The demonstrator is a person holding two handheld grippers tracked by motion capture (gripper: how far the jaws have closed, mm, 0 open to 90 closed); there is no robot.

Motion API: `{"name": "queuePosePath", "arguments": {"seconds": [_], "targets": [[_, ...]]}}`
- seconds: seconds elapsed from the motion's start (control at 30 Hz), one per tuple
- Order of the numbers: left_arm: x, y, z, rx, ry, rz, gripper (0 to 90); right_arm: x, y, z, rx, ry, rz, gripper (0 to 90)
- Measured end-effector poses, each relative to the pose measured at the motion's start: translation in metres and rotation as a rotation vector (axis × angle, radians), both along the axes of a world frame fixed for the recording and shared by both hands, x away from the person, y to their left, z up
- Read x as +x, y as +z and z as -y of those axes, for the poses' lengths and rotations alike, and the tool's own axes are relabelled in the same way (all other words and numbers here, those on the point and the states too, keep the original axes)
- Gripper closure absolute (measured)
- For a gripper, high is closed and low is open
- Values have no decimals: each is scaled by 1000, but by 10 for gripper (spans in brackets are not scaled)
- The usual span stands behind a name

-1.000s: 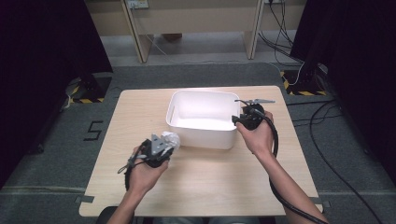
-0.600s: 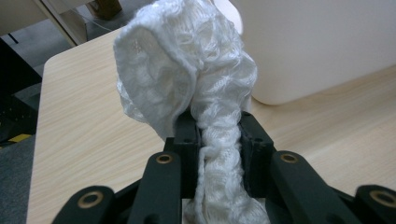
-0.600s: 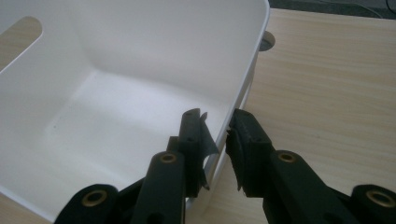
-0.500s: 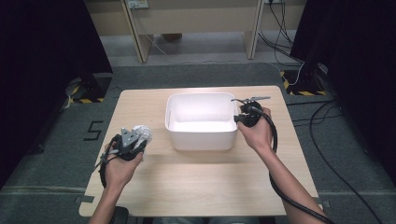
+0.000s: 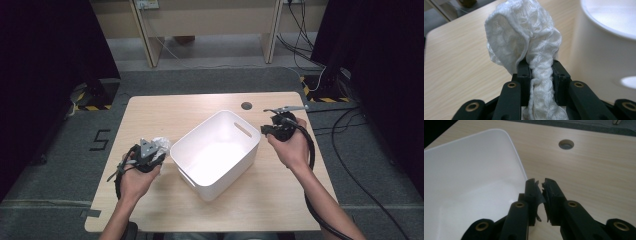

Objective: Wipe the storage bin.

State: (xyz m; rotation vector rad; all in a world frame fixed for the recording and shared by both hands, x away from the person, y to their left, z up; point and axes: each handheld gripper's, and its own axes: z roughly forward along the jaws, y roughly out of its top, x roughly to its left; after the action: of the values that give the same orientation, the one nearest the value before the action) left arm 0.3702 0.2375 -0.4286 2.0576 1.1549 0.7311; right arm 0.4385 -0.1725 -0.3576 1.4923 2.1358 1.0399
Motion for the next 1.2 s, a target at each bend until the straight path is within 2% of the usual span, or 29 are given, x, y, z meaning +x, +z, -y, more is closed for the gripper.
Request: {"name": "queuePosePath", "arguments": {"seconds": [0.07,0.17,0.33,0.4,0.47,0.57,0.63,0.77,0.87,0.93,1.0,1.07,1.17,1.2], "targets": [[-3,-3,2,13,-8,-1,724,-8,-3,6,-8,3,-32,843],[-6,-4,6,8,-23,4,723,-19,-10,8,-17,19,-80,860],[-6,-4,13,29,-39,8,723,-28,-20,1,-9,64,-116,868],[-6,-3,13,23,-41,10,723,-28,-22,-3,-2,79,-125,871],[-5,-3,13,23,-44,17,722,-26,-23,-9,-21,88,-128,877],[-4,-4,15,30,-43,19,723,-18,-24,-15,-19,82,-121,877],[-4,-4,18,39,-39,24,723,-7,-23,-21,-25,71,-115,867],[-1,-3,27,29,-43,18,723,30,-23,-39,-7,8,-114,824],[2,-2,33,37,-56,16,723,50,-24,-53,-43,7,-85,783],[-1,-2,34,33,-77,16,722,55,-24,-55,-45,-3,-83,768],[-9,-2,30,33,-99,8,722,50,-21,-52,-43,-3,-72,757],[-18,-2,26,24,-112,1,722,38,-16,-45,-10,-6,-62,753],[-35,0,26,40,-136,0,722,20,-9,-38,51,-4,-56,743],[-41,0,27,40,-142,-3,722,15,-7,-37,57,0,-55,738]]}}
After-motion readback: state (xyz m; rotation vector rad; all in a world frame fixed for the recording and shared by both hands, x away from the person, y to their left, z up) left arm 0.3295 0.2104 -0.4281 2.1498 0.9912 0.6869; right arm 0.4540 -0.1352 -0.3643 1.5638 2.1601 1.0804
